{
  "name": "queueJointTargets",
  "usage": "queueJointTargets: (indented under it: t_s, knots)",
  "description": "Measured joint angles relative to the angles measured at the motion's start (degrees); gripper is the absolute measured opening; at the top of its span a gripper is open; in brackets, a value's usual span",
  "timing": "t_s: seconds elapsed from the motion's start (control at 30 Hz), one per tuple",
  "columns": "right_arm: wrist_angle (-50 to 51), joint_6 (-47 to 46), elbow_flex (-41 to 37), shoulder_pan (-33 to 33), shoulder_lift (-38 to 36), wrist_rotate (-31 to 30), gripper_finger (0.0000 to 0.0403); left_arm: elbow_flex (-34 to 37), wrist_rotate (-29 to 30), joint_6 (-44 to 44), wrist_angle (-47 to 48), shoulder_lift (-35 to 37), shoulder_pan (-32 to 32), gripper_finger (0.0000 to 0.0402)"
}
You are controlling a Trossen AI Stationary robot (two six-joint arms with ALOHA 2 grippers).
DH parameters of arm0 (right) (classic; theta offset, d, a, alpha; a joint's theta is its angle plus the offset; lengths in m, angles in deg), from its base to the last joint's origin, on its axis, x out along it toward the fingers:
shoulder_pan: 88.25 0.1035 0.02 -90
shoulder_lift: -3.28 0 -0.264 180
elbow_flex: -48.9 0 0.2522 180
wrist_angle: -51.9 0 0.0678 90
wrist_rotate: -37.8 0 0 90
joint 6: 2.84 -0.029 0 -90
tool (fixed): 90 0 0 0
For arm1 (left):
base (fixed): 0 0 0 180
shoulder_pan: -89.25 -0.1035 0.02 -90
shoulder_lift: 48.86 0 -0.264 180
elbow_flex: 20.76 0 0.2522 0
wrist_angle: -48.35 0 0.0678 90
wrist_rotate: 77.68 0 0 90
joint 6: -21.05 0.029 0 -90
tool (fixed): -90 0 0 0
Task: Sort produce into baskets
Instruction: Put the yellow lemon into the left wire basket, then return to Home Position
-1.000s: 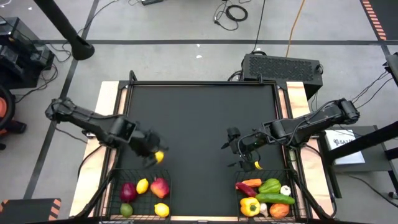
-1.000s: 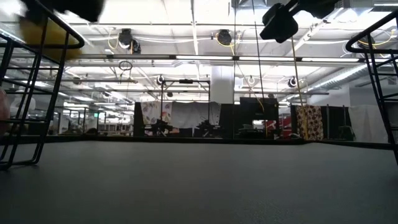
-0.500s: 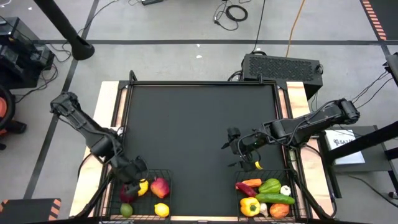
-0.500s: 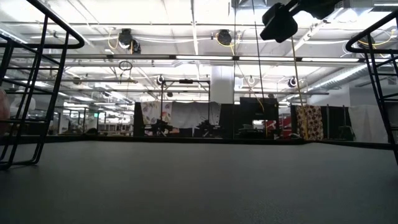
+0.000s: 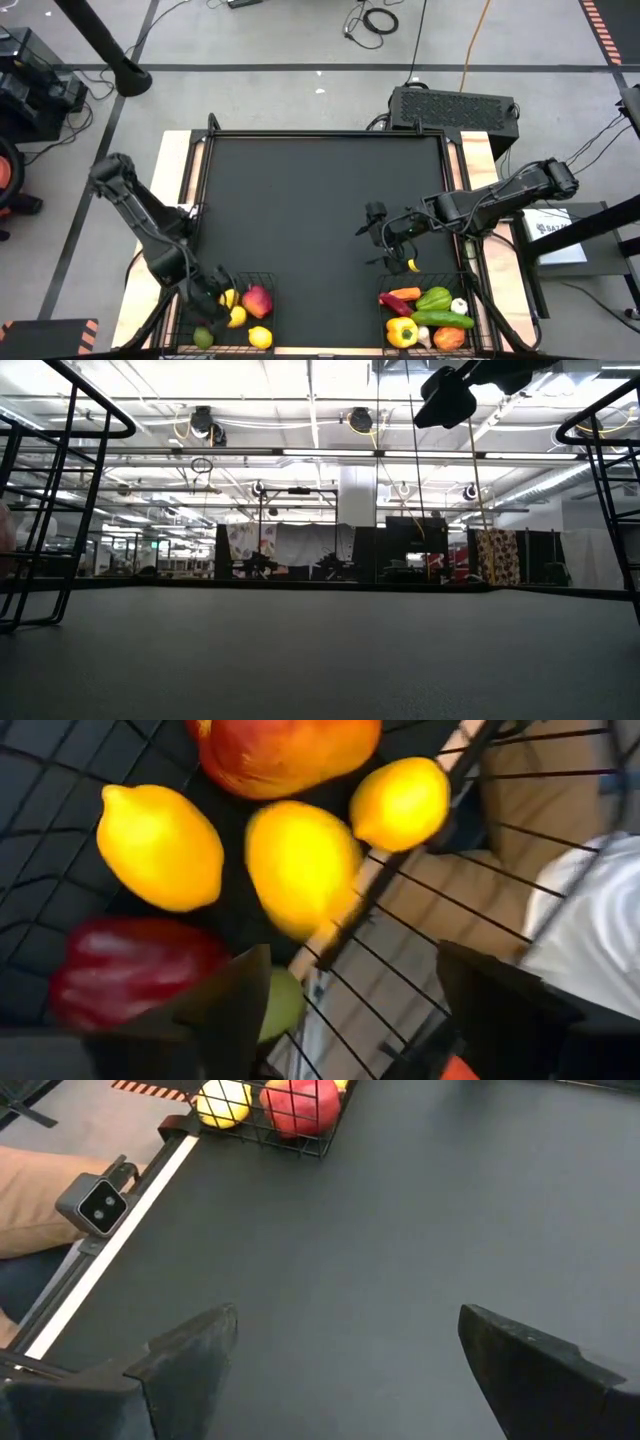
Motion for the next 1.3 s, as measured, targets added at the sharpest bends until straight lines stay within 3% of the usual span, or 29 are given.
queueJointTargets:
  t_s: [0.17,0.33,0.4,0.57,0.7,0.9,1.03,1.17,1.3]
  knots:
    - [0.0,-0.04,0.0,0.0,0.0,-0.17,0.0368,0.02,4.07,7.42,0.65,-3.4,0.02,0.0318]
    - [1.2,2.75,0.94,-0.07,-2.05,-8.44,0.0367,0.04,21.0,24.57,-2.07,-2.99,-0.15,0.0311]
    - [0.77,3.95,1.43,-0.42,-4.37,-8.95,0.036,0.04,28.76,33.06,-2.34,-1.69,-0.44,0.0303]
    - [3.86,4.62,1.49,-0.72,-10.96,-6.95,0.0309,0.04,42.68,50.66,-3.75,3.17,-4.04,0.0279]
    - [8.11,4.62,1.49,-0.76,-16.19,-6.99,0.0252,0.02,47.67,66.04,-5.31,6.61,-8.43,0.0254]
    - [8.25,4.03,-0.12,-0.74,-20.65,-6.78,0.0151,2.93,44.38,87.2,-18.4,9.67,-18.47,0.0211]
    - [0.63,5.47,-7.14,-0.76,-22.8,-6.78,0.0082,8.85,32.5,98.58,-33.98,10.08,-27.51,0.0174]
    - [-10.0,6.13,-14.9,-0.79,-23.99,-6.35,0.0016,13.34,19.43,102.42,-43.47,10.17,-36.21,0.013]
    - [-16.13,4.8,-21.86,-1.53,-24.45,-4.94,0.0009,16.37,13.07,103.49,-46.77,10.93,-42.71,0.0084]
